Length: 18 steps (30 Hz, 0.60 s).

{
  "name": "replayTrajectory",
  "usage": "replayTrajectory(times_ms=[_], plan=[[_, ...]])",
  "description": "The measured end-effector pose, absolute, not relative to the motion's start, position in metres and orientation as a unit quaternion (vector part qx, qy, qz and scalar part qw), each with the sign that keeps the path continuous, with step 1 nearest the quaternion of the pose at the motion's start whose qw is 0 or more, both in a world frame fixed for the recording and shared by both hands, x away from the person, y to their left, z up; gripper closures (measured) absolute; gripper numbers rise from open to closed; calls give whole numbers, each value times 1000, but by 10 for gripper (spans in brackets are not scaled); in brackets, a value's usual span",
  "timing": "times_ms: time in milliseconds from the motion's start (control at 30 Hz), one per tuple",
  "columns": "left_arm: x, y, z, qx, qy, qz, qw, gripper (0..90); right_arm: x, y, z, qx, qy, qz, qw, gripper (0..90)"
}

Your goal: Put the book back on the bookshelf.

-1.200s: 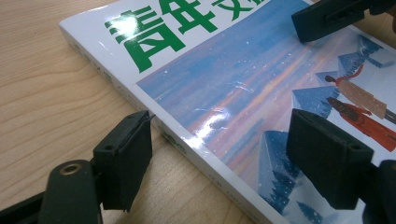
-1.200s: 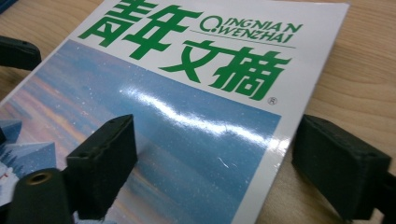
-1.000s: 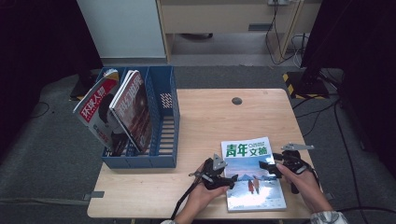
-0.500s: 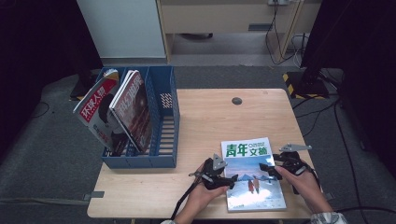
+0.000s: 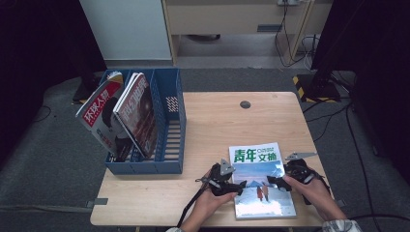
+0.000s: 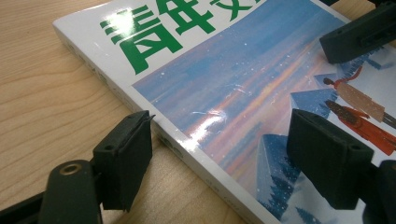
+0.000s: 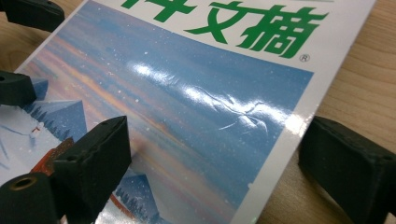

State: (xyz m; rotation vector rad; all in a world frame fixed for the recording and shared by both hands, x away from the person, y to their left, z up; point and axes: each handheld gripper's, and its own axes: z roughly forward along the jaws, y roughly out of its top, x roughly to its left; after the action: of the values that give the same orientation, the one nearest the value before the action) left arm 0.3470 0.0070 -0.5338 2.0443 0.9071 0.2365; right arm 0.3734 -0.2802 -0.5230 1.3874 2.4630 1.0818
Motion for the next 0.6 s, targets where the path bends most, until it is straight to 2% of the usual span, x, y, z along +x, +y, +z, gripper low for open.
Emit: replayTrajectory(times_ms=[100,233,600], plan=[[346,5,-534,821,361,101,431,223,374,-289,-522,465,803,369,45,208],[347,5,-533,821,361,99,431,222,372,-292,-517,458,803,378,44,239],[346,5,-534,821,361,100,432,222,368,-288,-509,430,800,417,29,251]])
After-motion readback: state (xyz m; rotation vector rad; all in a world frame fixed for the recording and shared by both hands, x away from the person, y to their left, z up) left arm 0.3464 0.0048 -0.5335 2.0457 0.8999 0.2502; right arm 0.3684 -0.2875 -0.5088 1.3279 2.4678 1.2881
